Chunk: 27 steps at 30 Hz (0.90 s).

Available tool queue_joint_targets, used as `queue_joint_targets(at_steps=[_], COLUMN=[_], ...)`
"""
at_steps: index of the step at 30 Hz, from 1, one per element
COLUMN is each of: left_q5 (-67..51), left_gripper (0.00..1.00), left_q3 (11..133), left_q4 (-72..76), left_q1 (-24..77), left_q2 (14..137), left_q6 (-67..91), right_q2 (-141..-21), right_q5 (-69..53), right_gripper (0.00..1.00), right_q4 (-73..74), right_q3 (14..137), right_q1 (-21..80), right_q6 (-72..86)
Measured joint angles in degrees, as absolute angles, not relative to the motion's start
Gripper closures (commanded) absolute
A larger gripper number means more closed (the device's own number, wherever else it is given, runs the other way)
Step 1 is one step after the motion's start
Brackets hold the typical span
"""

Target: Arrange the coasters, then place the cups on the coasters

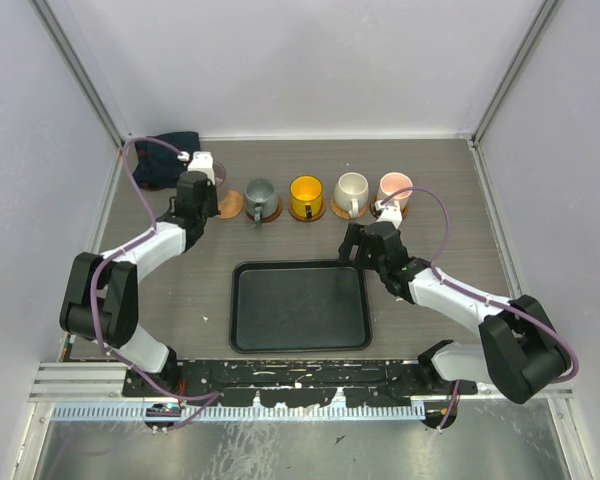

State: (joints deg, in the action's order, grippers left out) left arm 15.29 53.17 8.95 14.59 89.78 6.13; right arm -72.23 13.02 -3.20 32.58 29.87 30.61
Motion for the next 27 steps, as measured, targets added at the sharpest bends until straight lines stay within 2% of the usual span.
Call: queue_joint_targets(at_steps=[27], left_q5=[10.4], left_gripper=[0.93], left_q3=[56.7], left_q4=[8.4], left_q1=[14.5], left_q2=[98.1], left_q6=[9.8], right_q2=[-68.5], right_q5=[12.9], right_gripper=[0.13], right_q4=[-3.0], right_q3=[31.9], right_q1=[29.8], right_q6=[30.8])
